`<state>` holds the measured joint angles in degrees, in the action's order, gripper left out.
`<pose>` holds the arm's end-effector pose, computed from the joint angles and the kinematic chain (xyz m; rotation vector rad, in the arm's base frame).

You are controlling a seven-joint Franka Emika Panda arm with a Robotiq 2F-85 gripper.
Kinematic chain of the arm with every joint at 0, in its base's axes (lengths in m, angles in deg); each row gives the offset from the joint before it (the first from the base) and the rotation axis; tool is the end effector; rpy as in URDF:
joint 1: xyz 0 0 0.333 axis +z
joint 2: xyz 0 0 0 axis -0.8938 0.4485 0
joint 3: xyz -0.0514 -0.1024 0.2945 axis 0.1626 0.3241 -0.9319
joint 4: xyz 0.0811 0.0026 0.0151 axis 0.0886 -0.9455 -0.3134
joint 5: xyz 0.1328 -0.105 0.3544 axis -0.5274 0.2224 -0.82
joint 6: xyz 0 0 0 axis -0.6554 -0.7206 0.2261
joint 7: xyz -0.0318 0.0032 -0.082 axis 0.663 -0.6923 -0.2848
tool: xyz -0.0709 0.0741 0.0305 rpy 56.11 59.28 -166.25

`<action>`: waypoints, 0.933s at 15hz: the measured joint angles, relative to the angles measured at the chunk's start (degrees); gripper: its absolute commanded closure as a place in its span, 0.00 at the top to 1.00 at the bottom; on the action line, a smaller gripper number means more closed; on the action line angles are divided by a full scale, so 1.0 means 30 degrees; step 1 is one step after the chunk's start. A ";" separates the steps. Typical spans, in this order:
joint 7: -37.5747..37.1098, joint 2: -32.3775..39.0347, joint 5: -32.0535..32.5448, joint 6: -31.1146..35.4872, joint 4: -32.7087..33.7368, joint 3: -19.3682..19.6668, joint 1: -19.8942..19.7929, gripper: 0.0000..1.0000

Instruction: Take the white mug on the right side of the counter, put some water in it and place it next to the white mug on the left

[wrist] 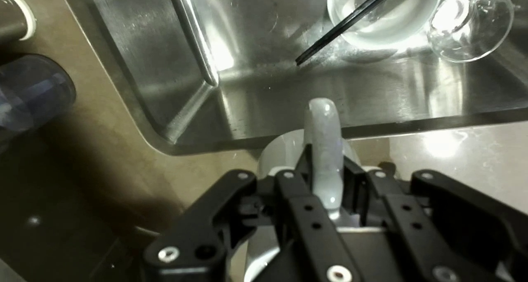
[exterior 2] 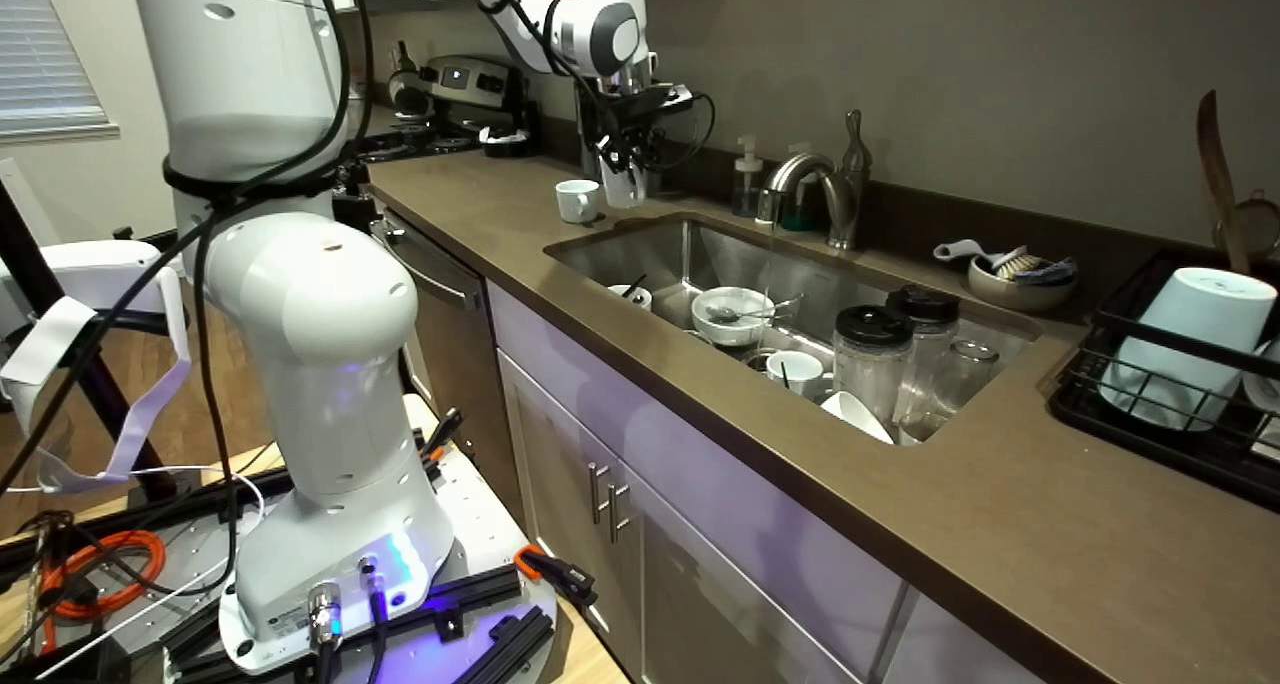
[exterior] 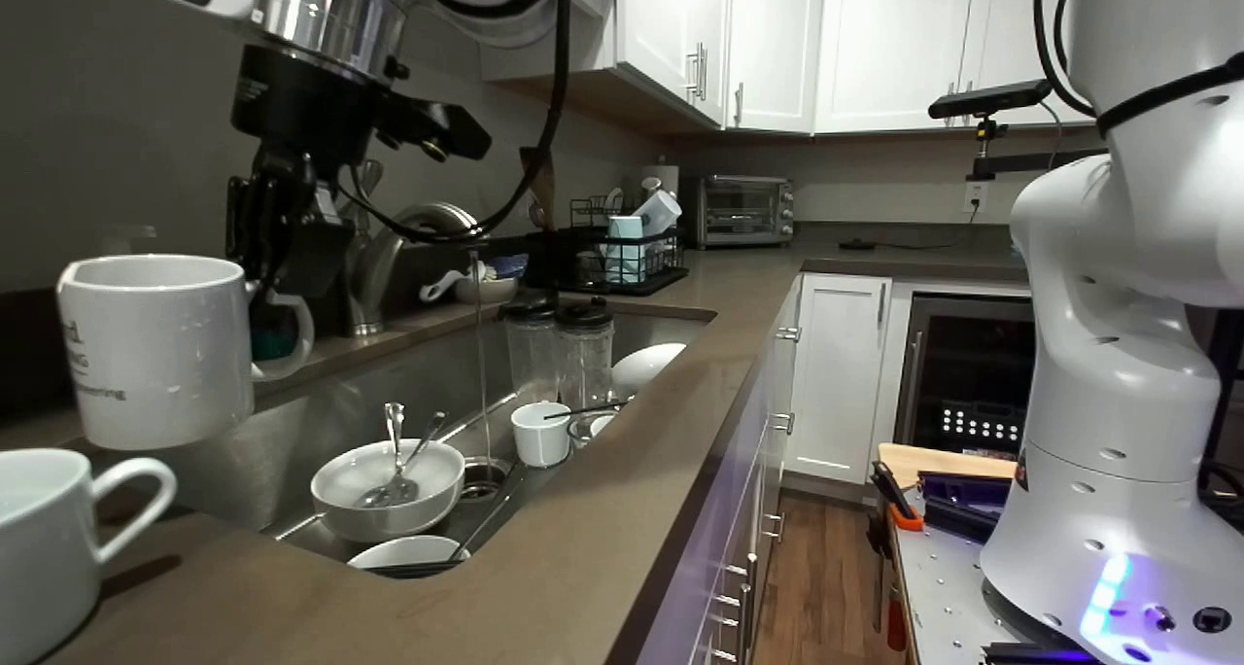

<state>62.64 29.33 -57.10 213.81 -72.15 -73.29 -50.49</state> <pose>0.5509 0.2680 0.4311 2.4325 1.8851 0.4928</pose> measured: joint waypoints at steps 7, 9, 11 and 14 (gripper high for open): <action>0.1191 0.1257 0.0000 -0.0140 0.1393 -0.0029 -0.0016 0.04; 0.1456 0.1694 0.0000 -0.0143 0.1775 -0.0098 -0.0016 0.04; 0.1613 0.2104 0.0000 -0.0172 0.2138 -0.0218 -0.0015 0.04; 0.1644 0.2610 0.0001 -0.0265 0.2608 -0.0416 -0.0014 0.04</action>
<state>67.57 37.17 -57.10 213.01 -64.32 -74.54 -50.53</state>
